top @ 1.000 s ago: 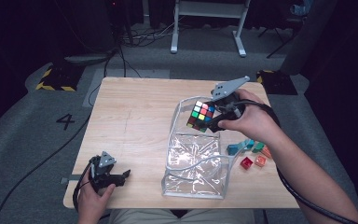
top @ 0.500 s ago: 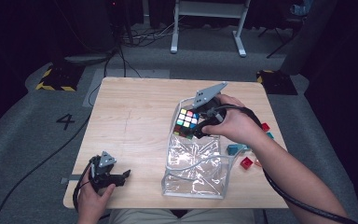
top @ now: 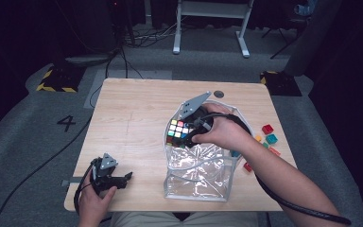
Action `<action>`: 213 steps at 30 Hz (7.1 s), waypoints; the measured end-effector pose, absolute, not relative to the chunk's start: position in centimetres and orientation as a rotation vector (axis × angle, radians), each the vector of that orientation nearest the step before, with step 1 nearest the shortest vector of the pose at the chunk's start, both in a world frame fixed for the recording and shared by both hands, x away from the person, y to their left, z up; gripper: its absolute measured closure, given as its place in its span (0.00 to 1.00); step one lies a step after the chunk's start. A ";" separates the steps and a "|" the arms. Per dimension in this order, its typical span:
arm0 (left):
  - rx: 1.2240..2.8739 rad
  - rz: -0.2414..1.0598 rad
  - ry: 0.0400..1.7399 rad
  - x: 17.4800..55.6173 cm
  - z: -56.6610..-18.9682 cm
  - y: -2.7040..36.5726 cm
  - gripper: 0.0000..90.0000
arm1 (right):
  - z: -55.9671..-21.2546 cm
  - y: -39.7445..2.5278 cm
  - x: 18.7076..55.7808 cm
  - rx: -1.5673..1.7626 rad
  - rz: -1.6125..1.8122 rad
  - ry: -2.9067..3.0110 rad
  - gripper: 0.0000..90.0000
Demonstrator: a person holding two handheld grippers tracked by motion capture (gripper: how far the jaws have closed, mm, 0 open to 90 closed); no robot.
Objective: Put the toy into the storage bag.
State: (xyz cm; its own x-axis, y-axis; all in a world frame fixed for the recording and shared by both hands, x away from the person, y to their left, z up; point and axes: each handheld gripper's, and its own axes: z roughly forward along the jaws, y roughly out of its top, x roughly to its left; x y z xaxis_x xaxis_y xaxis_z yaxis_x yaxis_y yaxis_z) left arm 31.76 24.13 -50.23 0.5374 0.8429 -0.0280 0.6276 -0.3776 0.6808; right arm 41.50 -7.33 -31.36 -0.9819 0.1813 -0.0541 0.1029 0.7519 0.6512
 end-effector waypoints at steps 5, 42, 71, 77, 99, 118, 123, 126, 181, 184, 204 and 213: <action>2.132 0.429 1.179 31.8 -50.2 24.1 0.18 | -32.7 -6.9 41.8 0.227 0.993 2.861 0.38; 2.135 0.430 1.178 31.8 -50.2 24.1 0.18 | -39.3 -5.2 42.7 0.261 0.608 3.054 0.38; 2.136 0.429 1.177 31.8 -50.2 24.1 0.17 | -41.0 -4.4 42.6 0.273 0.428 3.141 0.38; 2.136 0.428 1.177 31.8 -50.2 24.1 0.17 | -41.3 -4.4 42.9 0.260 0.421 3.153 0.38; 2.135 0.422 1.176 31.8 -50.3 24.1 0.17 | -39.5 -4.9 43.4 0.219 0.554 3.051 0.37; 2.134 0.416 1.172 32.2 -50.3 24.0 0.17 | -30.9 -9.7 42.5 0.403 0.979 2.854 0.37; 2.133 0.423 1.168 32.6 -50.3 24.0 0.16 | -28.4 -12.8 42.8 0.484 1.073 2.748 0.38; 2.136 0.422 1.169 32.6 -50.3 24.0 0.16 | -27.7 -14.9 42.7 0.542 1.074 2.713 0.38; 2.156 0.409 1.217 32.8 -50.4 23.9 0.00 | -41.7 -40.8 42.0 1.286 0.967 2.374 0.40; 2.155 0.409 1.217 32.8 -50.4 23.9 0.00 | -42.7 -40.9 41.9 1.286 0.949 2.385 0.40; 2.156 0.411 1.217 32.8 -50.4 23.9 0.00 | -47.0 -40.9 42.1 1.268 0.741 2.493 0.65; 2.156 0.409 1.216 32.8 -50.4 23.9 0.00 | -45.3 -40.9 41.6 1.261 0.765 2.475 0.66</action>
